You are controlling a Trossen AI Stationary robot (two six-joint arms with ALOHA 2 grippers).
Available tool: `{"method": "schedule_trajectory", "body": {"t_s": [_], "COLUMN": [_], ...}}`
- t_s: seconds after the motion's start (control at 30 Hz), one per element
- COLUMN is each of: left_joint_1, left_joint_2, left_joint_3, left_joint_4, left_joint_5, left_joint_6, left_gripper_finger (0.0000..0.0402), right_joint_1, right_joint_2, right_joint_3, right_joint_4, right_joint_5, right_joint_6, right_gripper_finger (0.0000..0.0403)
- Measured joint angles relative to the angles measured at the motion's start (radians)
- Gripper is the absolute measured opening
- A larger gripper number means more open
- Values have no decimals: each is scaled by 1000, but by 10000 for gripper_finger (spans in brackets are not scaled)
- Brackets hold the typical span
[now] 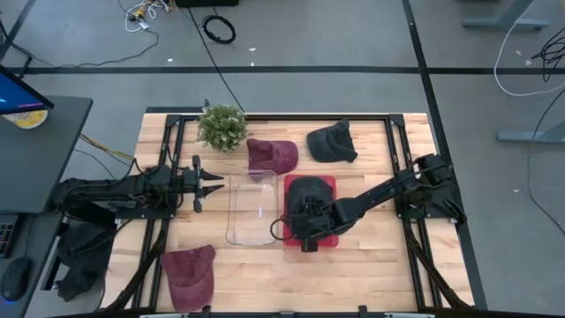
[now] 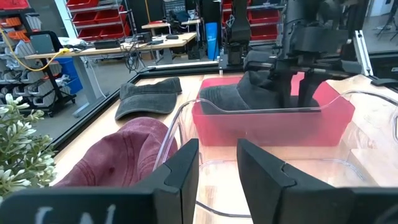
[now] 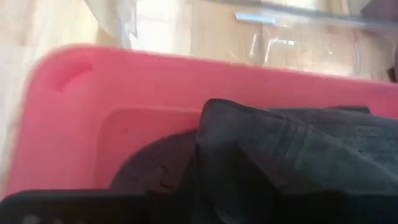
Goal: Pick & Place hat
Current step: Put the bottom black cap into the red bin, then put the black cap into the red bin
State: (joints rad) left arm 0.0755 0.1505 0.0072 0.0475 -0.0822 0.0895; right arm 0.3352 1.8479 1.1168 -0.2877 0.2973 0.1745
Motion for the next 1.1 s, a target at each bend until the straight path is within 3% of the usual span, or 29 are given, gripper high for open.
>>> {"method": "schedule_trajectory", "body": {"t_s": [0.37, 0.57, 0.87, 1.1], "left_joint_1": [0, 0, 0, 0], "left_joint_2": [0, 0, 0, 0], "left_joint_3": [0, 0, 0, 0], "left_joint_4": [0, 0, 0, 0], "left_joint_5": [0, 0, 0, 0], "left_joint_6": [0, 0, 0, 0], "left_gripper_finger": [115, 115, 115, 115], "right_joint_1": [29, 38, 24, -103], "right_joint_2": [-117, -217, -379, -549], "right_joint_3": [-1, -1, -96, -215], "right_joint_4": [-37, -161, -255, -229], "right_joint_5": [-6, 12, 250, 272], "right_joint_6": [6, 53, 126, 162], "right_gripper_finger": [104, 104, 107, 154]}}
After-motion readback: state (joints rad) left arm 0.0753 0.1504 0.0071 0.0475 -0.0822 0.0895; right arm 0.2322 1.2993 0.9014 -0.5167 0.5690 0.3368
